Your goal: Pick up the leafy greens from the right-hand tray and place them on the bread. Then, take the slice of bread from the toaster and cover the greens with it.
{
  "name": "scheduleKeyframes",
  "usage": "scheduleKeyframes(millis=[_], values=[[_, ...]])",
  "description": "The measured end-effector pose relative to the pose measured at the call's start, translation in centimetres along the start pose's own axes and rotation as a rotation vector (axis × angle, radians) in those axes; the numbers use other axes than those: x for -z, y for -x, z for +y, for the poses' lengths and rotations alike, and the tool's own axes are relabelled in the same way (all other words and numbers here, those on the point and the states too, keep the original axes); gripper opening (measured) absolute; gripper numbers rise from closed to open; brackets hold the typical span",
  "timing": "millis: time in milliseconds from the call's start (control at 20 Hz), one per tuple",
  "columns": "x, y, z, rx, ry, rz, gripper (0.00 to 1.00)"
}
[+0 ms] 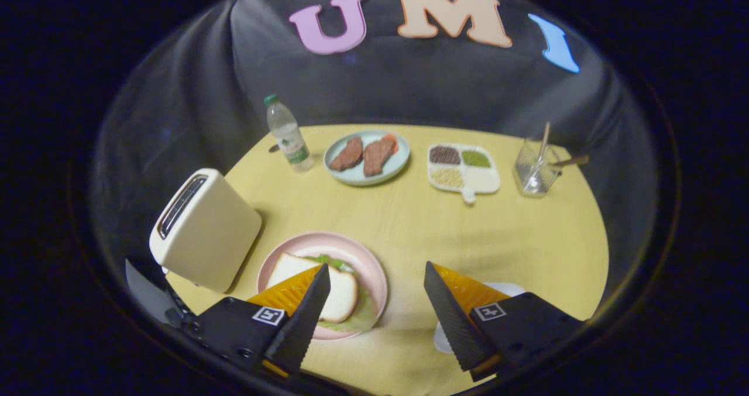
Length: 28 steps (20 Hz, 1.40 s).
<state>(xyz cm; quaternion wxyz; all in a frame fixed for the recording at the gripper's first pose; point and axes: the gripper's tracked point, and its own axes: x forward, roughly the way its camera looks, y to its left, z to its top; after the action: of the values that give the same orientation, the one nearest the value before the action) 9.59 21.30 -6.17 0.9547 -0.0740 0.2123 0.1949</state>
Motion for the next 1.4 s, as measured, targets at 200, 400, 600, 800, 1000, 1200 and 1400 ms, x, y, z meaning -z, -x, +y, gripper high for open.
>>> scheduleKeyframes(millis=[200,400,600,800,1000,1200,1400], values=[[-6.9,5.1,-4.0,0.120,0.035,-0.286,1.00],[-12.5,10.6,-6.7,0.190,0.039,-0.544,1.00],[-15.1,15.7,-9.0,0.272,0.061,-0.728,1.00],[-12.8,18.2,-9.7,0.329,0.041,-0.781,1.00],[-11.0,19.4,-10.5,0.355,0.024,-0.779,1.00],[-9.6,19.0,-10.3,0.324,-0.042,-0.755,1.00],[-9.1,18.7,-10.6,0.311,-0.034,-0.743,1.00]])
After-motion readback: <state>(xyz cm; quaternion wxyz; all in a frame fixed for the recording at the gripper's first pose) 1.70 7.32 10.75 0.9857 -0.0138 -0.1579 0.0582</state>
